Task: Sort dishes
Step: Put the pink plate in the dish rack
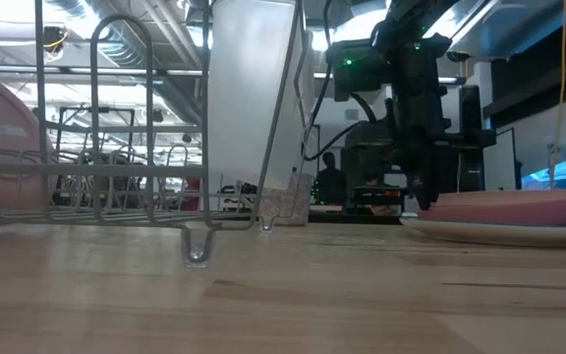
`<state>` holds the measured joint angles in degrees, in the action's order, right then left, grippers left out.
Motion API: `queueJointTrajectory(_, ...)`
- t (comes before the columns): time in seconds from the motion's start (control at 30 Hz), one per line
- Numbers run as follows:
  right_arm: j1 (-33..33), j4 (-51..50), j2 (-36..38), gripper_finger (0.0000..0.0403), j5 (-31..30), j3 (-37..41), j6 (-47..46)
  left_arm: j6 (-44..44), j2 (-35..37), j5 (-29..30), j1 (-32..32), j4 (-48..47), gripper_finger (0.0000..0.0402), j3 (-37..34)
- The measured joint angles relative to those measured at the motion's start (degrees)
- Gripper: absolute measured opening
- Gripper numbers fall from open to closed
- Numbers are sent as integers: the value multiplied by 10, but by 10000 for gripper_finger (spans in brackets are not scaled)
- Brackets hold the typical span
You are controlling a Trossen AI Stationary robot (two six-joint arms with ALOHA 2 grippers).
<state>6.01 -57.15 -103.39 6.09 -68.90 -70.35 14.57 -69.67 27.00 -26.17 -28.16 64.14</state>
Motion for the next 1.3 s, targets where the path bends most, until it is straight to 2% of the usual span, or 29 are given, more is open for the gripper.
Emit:
queueJointTrajectory(0.27, 0, -1, 0, 4, 19, 0, 25, 0, 0, 0, 0, 0, 208, 0)
queueJointTrajectory(0.4, 0, -17, 0, 4, 56, -11, 96, 0, 0, 0, 0, -4, 208, 0)
queueJointTrajectory(0.5, 0, -53, 0, 4, 57, -32, 119, 0, 0, 0, 0, -18, 208, 0)
queueJointTrajectory(0.8, -1, -172, 0, 3, 45, -124, 185, -1, 0, 0, 0, -30, 208, 0)
queueJointTrajectory(1.3, -15, -301, 0, 3, 7, -321, 355, -148, 0, 0, 0, -26, 208, 0)
